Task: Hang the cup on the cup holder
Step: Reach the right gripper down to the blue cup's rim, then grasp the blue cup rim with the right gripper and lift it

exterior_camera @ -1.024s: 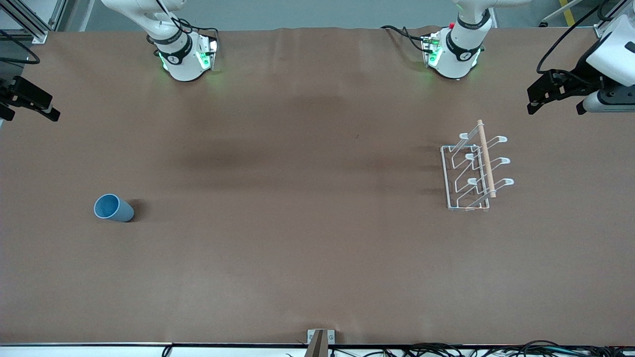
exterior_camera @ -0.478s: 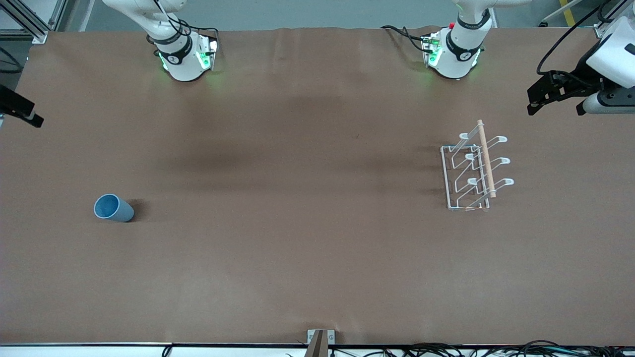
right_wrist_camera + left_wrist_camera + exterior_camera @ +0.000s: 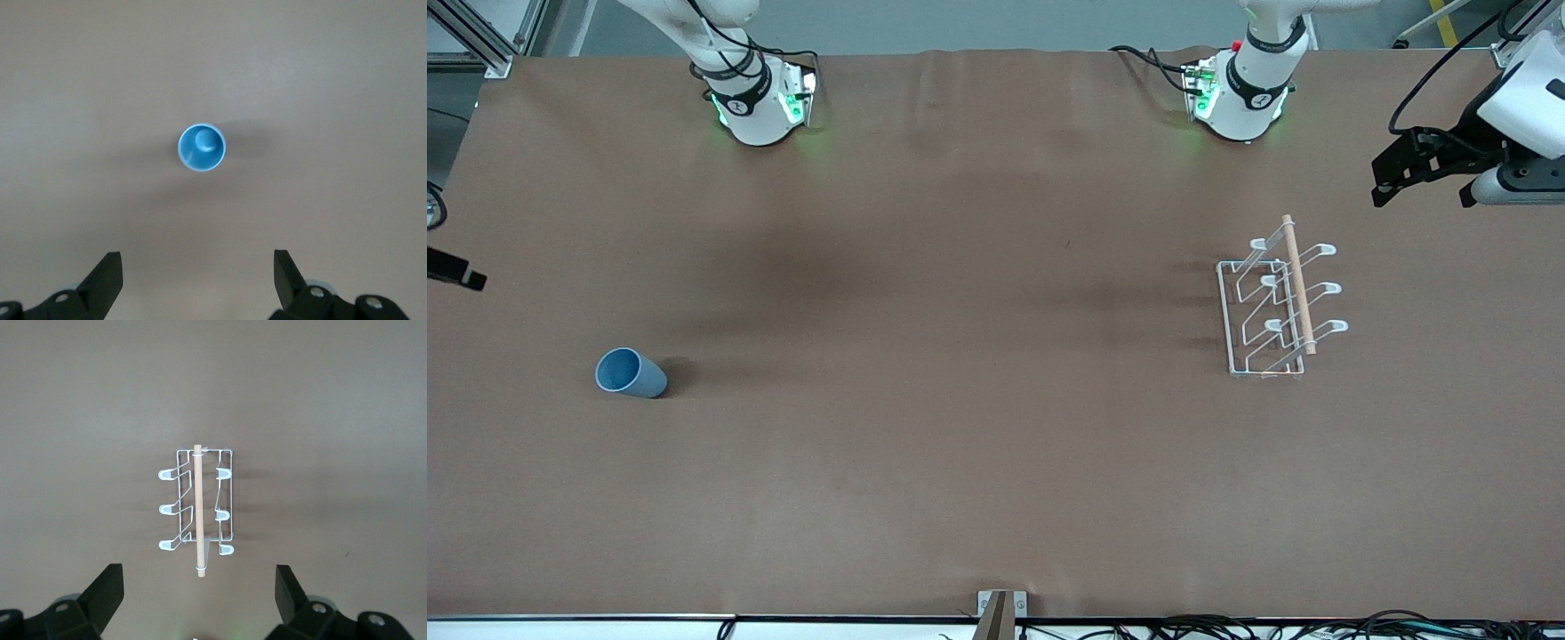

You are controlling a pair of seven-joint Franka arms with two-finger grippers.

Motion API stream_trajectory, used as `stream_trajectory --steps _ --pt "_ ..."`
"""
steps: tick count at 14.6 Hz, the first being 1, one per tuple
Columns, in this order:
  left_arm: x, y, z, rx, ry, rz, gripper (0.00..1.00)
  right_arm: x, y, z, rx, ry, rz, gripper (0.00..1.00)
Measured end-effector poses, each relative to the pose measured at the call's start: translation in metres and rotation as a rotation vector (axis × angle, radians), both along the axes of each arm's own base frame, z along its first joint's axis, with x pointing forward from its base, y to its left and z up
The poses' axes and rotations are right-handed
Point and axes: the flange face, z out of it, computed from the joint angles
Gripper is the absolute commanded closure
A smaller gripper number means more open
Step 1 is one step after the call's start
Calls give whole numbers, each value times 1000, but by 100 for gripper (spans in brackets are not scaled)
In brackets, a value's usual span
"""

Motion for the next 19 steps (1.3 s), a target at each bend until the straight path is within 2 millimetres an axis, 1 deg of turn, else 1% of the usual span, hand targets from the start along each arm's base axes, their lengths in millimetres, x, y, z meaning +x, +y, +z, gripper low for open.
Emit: stream_trajectory --steps 2,5,8,10,12,13,15,18,19 --pt "0 0 0 0 0 0 0 8 -3 -43 -2 -2 -1 0" --pt "0 0 0 0 0 0 0 10 3 -105 2 14 9 2" --pt "0 0 0 0 0 0 0 17 5 -155 7 37 17 3" --pt "0 0 0 0 0 0 0 25 3 -185 4 37 21 3" --pt "0 0 0 0 0 0 0 30 1 -215 3 42 23 5" --pt "0 0 0 0 0 0 0 31 0 -229 4 49 25 7" --pt "0 0 0 0 0 0 0 33 -1 -248 6 59 27 10" --pt "0 0 0 0 0 0 0 33 -2 -264 3 56 26 15" --pt "1 0 -1 0 1 0 0 31 -2 -270 0 49 25 19"
